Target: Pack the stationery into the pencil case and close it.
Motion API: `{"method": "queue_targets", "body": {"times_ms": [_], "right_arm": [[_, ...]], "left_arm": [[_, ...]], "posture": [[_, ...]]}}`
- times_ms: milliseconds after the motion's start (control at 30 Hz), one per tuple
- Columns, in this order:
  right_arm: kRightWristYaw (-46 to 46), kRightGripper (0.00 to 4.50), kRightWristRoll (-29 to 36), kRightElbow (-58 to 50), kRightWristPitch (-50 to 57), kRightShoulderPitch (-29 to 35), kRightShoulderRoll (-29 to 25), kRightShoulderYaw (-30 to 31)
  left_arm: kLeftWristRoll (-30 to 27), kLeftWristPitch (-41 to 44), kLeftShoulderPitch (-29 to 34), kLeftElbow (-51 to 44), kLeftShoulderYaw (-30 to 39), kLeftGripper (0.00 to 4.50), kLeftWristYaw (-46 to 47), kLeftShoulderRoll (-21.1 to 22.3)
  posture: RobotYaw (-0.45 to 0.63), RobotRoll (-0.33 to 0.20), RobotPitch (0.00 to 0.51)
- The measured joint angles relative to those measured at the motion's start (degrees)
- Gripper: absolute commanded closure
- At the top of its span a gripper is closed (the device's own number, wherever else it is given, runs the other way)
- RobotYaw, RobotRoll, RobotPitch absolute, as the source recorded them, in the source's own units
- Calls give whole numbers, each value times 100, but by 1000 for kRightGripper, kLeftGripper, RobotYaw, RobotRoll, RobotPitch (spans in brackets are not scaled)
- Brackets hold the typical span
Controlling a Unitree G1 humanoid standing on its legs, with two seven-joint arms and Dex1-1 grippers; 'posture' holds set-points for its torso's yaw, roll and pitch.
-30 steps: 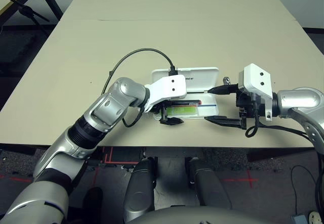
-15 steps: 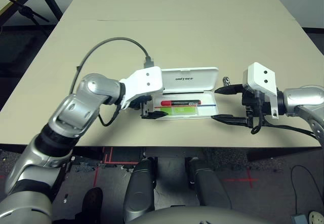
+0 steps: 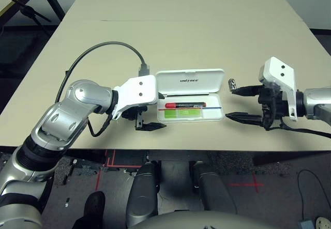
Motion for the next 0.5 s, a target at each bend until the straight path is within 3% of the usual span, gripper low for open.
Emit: {"method": "queue_targets", "body": {"times_ms": [300,500], "right_arm": [[-906,0,154,123,2028,-632,-267,-35],[-2079,0,-324,590,3049,-1049,477,-145]], "left_arm": [[0,-91,-3,5,-110,45,-30,-2],[14,-232,-13,182,-188,45,-43,-44]], "posture": [[-23,0,220],[-22,0,222]]}}
